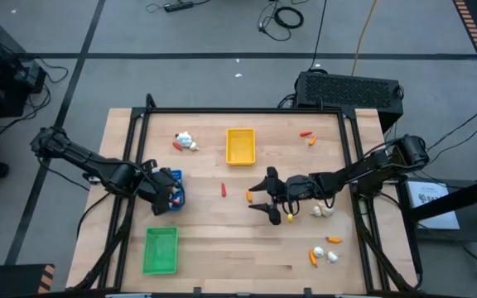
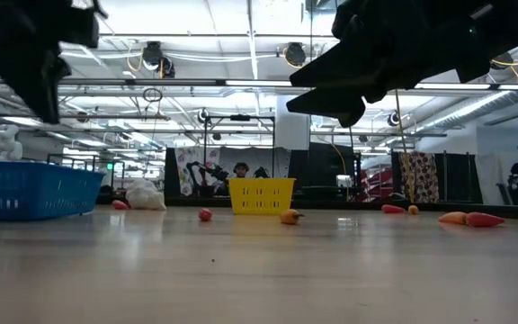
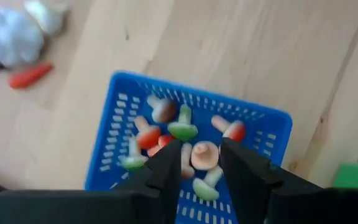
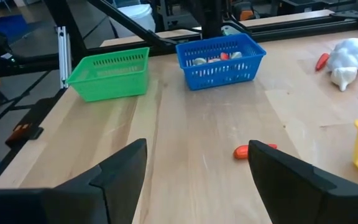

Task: Sort produce into baskets
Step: Put the brown mushroom into the blue bin

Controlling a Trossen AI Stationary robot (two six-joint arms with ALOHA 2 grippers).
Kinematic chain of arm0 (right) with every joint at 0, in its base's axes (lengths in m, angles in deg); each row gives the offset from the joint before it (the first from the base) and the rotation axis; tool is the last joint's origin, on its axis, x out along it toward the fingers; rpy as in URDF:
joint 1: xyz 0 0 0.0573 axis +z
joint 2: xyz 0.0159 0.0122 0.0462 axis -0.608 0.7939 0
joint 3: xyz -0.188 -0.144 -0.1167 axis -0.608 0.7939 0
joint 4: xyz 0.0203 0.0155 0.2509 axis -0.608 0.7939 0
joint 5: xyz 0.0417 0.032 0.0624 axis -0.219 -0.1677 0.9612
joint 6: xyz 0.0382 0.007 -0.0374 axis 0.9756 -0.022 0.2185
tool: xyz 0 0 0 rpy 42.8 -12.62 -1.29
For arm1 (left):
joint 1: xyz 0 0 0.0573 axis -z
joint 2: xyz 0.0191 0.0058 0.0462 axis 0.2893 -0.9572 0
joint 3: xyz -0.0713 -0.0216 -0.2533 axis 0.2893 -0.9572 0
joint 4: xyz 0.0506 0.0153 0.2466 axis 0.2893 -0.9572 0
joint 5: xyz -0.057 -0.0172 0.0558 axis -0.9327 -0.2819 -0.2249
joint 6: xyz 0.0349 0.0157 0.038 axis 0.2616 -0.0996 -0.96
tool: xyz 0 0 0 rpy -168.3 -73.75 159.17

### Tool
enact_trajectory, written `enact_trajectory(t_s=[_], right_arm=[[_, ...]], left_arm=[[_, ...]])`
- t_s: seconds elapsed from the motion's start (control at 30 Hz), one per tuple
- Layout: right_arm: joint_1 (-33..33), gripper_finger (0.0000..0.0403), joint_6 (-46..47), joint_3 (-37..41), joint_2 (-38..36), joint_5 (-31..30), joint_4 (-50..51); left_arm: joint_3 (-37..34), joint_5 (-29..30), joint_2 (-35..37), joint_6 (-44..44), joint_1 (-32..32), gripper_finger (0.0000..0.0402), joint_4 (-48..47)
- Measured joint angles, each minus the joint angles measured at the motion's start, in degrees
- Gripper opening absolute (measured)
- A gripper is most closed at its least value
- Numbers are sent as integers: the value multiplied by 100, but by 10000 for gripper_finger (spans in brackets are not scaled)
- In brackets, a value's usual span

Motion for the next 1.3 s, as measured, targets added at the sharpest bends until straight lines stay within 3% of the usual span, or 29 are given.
enact_trajectory(t_s=[0.17,0.3,0.57,0.77,0.87,1.07,1.3], right_arm=[[-110,270,0,0,0,-131,-46],[-128,270,2,0,0,-795,-42],[-243,270,-38,2,0,-890,223],[-239,270,-42,2,0,-864,725],[-277,270,-82,2,0,-872,1053],[-369,270,-190,2,0,-881,1341],[-462,270,-397,2,0,-888,1388]], left_arm=[[504,758,1,-1001,-357,120,20],[972,1155,2,-1852,-1111,120,236],[1042,-381,-192,-3771,-3643,120,1230],[1066,-1070,-844,-3686,-5728,120,1489],[1251,-1496,-1382,-3720,-6486,121,1516],[1779,-1759,-2477,-3835,-7205,121,1260],[3038,-1827,-3816,-4033,-7414,123,-51]])
